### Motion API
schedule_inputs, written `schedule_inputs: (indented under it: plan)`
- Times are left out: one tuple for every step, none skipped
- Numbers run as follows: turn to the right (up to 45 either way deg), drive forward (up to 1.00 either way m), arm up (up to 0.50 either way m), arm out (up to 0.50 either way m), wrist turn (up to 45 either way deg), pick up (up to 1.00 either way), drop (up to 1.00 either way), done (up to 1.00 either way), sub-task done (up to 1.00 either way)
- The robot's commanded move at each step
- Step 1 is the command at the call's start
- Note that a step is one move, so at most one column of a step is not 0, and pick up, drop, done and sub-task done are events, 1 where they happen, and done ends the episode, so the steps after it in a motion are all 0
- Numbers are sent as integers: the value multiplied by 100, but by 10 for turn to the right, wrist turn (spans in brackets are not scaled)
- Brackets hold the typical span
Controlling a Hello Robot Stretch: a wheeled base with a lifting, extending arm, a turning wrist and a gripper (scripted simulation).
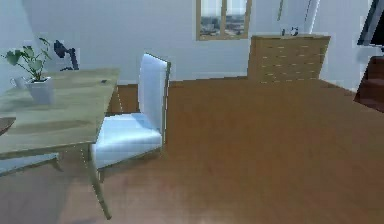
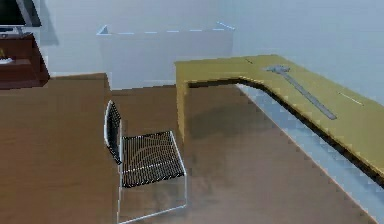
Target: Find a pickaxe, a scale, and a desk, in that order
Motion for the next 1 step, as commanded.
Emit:
schedule_inputs:
  plan:
    - [150,0,0,0,0,0,0,0,0]
